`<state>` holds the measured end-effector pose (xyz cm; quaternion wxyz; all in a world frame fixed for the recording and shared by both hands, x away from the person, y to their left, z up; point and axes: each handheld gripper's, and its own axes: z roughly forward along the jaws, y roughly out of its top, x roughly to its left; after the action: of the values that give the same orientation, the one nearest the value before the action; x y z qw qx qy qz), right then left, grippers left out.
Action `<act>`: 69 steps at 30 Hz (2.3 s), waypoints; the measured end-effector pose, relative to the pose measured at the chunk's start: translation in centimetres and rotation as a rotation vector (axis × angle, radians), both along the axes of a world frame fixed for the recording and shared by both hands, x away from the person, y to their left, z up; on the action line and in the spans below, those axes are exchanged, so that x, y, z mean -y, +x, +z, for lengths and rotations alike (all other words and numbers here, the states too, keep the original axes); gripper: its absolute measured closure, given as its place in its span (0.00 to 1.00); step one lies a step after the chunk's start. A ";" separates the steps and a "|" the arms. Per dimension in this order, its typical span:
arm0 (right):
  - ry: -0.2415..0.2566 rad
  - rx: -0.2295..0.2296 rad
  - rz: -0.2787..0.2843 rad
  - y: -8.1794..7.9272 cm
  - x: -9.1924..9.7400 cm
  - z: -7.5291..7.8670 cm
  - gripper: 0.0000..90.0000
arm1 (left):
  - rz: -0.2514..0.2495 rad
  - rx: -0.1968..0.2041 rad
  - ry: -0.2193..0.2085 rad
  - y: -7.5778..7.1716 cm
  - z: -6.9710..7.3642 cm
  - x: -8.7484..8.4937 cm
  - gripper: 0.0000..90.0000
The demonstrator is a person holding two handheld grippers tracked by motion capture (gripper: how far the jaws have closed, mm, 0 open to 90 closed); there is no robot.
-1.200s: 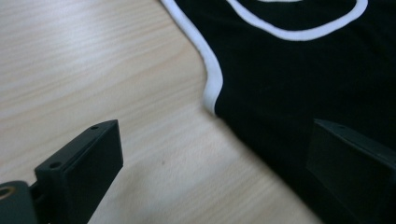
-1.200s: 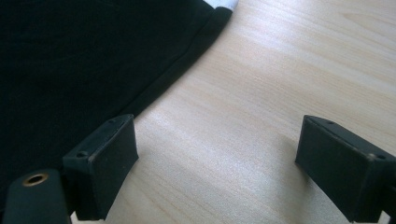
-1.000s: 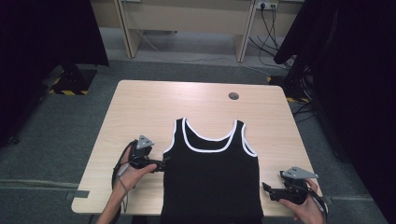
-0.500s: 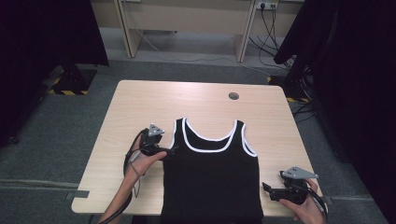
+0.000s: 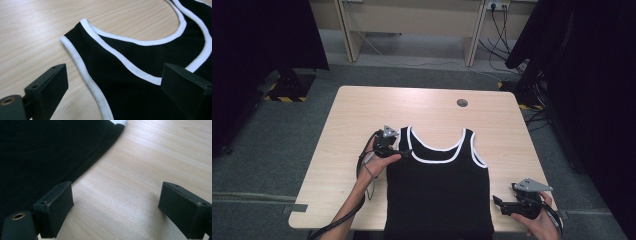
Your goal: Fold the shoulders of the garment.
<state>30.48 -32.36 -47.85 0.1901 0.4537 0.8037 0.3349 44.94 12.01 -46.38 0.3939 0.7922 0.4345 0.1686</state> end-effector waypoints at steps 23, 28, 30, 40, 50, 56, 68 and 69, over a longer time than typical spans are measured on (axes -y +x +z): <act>-0.002 0.000 0.007 0.0 0.0 0.0 0.14 | 0.072 -0.025 0.016 4.3 -0.5 2.0 0.09; -0.002 0.000 0.007 0.0 0.0 0.0 0.14 | 0.082 -0.033 0.035 5.0 -0.8 2.4 0.09; -0.002 -0.001 0.008 0.0 0.0 0.0 0.14 | 0.090 -0.043 0.035 5.3 -0.9 2.5 0.09; -0.002 0.000 0.011 0.0 0.0 0.0 0.13 | 0.054 -0.019 0.078 5.9 -1.4 2.8 0.33; -0.002 -0.004 0.021 0.1 0.0 0.0 0.13 | 0.023 -0.030 0.021 5.4 -1.0 2.9 0.88; -0.002 -0.004 0.021 0.1 0.0 0.0 0.13 | 0.000 0.028 -0.035 3.3 1.6 3.0 0.92; -0.002 -0.003 0.021 0.1 0.0 0.0 0.13 | -0.026 0.130 -0.071 -3.4 2.9 3.1 0.88; -0.002 -0.003 0.021 0.1 0.0 0.0 0.13 | -0.032 0.133 -0.069 -4.6 2.3 3.1 0.88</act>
<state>30.60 -32.31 -47.85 0.1859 0.4455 0.8090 0.3353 40.37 8.96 -44.09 0.4515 0.7722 0.4001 0.1993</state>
